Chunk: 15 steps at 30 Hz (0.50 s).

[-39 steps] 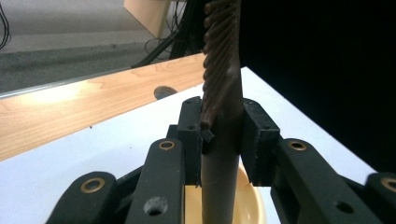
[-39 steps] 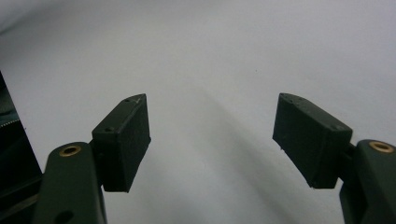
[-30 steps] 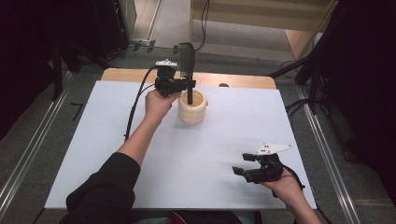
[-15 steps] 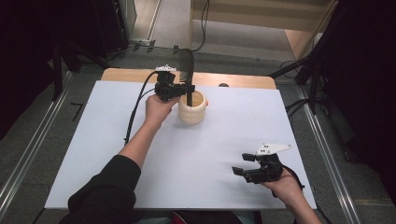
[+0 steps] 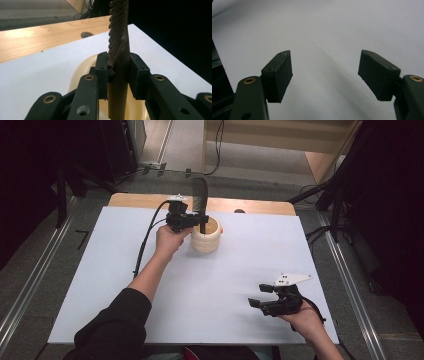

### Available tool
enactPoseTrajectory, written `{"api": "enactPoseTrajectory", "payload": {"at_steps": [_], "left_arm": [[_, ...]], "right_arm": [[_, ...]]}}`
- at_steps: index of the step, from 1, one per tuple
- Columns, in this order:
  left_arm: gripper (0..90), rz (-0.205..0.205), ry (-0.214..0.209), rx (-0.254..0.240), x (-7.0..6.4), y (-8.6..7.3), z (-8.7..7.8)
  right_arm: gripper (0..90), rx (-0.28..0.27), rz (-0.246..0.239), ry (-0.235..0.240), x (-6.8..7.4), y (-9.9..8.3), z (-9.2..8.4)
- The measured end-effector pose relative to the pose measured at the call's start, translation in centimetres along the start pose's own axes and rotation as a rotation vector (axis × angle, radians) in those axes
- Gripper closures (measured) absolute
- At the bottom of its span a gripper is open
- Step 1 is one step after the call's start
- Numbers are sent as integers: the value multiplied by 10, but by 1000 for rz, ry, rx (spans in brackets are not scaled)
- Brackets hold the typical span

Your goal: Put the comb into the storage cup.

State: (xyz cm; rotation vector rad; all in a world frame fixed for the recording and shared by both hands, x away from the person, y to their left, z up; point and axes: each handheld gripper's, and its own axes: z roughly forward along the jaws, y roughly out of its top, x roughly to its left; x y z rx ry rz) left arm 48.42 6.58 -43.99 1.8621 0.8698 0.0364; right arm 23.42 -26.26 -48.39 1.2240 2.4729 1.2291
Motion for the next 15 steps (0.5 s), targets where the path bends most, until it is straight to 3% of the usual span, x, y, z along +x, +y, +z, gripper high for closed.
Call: {"api": "enactPoseTrajectory", "payload": {"at_steps": [15], "left_arm": [[722,30,-6,20,0,-7,5]], "right_arm": [[254,11,-5,4,0,0,1]]}}
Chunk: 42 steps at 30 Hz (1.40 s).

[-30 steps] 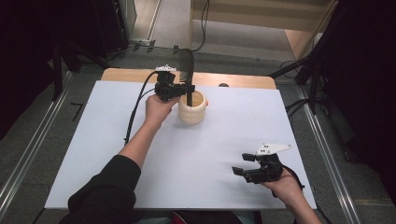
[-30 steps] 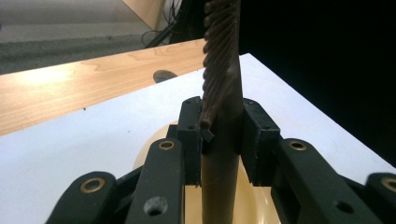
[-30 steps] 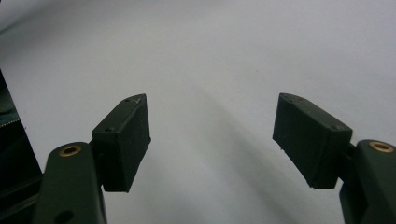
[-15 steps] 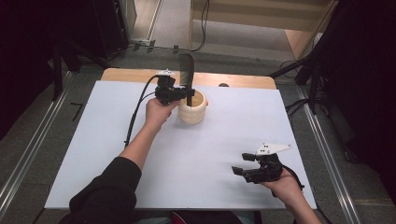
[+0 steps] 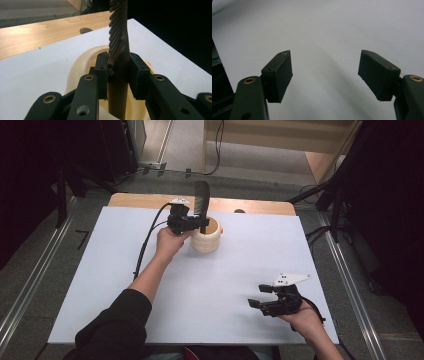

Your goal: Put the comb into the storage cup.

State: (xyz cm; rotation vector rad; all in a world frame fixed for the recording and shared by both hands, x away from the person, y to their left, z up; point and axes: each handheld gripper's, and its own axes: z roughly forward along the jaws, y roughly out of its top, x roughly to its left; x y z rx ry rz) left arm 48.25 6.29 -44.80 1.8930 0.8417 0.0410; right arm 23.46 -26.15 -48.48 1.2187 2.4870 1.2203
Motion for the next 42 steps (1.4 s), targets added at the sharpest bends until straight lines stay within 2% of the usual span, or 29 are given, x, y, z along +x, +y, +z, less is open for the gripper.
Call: {"api": "enactPoseTrajectory", "payload": {"at_steps": [7,13,19,22,25,32,38,42], "left_arm": [[722,18,3,21,-1,-2,3],[710,14,-3,20,0,-2,2],[566,-3,-48,22,-3,0,0],[476,-5,-46,2,-5,3,-5],[448,-11,-46,-11,-4,6,-11],[399,-47,-73,14,2,7,-24],[391,-36,-76,15,3,7,-36],[365,-44,-70,27,3,5,-44]], "right_arm": [[254,-2,5,-1,0,0,-1],[254,-4,1,-2,0,0,0],[254,-2,-2,1,0,0,0],[254,-2,-4,2,0,0,0],[254,-4,-8,5,1,0,1],[254,0,-13,9,1,0,1],[254,0,-8,11,1,0,2],[254,1,-7,11,1,0,2]]}}
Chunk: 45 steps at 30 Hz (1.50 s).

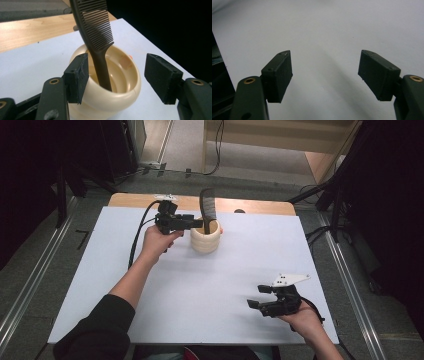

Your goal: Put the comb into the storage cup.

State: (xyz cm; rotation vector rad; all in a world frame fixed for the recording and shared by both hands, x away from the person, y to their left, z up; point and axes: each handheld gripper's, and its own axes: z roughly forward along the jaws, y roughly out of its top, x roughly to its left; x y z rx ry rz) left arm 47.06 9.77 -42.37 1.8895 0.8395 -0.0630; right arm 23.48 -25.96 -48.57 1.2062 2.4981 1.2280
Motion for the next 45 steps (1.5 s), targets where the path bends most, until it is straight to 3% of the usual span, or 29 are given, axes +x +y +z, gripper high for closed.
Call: {"api": "enactPoseTrajectory", "payload": {"at_steps": [7,21,27,38,45], "left_arm": [[343,-13,-8,11,-1,-6,-12],[301,14,-39,25,-9,-14,-23],[301,1,-46,21,-11,-22,-27],[301,-22,-35,38,-14,-36,-32],[301,-16,-35,47,-21,-44,-38]], "right_arm": [[254,-1,4,2,0,0,-1],[254,-1,15,7,-1,-1,1],[254,-1,14,7,-1,-1,1],[254,2,11,4,-2,-1,1],[254,2,14,4,-2,-2,1]]}}
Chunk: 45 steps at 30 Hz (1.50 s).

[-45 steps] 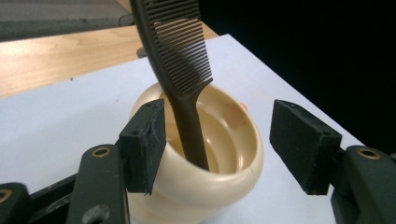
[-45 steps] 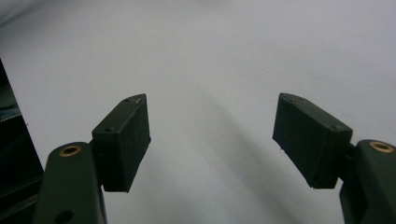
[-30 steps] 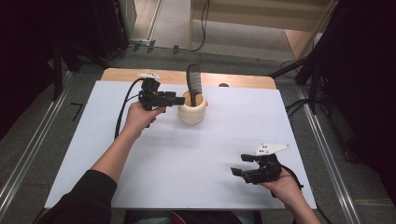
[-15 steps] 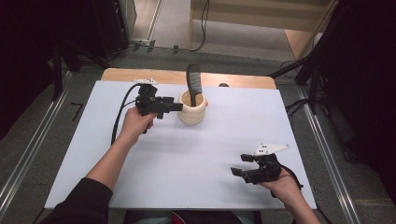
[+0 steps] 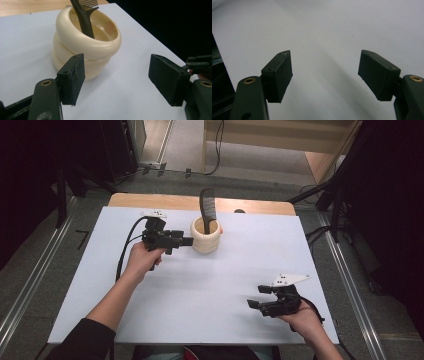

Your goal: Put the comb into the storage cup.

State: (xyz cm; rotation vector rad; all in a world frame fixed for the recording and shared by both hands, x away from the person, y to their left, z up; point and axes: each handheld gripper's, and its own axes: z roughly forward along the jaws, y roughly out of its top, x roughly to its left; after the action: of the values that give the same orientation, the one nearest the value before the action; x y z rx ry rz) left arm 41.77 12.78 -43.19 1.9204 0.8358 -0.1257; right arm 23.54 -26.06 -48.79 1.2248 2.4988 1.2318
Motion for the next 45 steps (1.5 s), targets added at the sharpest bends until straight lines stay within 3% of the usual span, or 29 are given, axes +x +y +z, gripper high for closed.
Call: {"api": "enactPoseTrajectory", "payload": {"at_steps": [8,12,17,45], "left_arm": [[301,24,17,37,-7,-12,1],[301,13,1,47,-10,-17,0],[302,0,-20,39,-14,-27,-3],[301,18,-8,33,-32,-66,-27]], "right_arm": [[254,-1,1,1,0,0,0],[254,-1,0,2,0,0,1],[254,-1,3,-2,-1,0,0],[254,-1,1,-3,-1,0,1]]}}
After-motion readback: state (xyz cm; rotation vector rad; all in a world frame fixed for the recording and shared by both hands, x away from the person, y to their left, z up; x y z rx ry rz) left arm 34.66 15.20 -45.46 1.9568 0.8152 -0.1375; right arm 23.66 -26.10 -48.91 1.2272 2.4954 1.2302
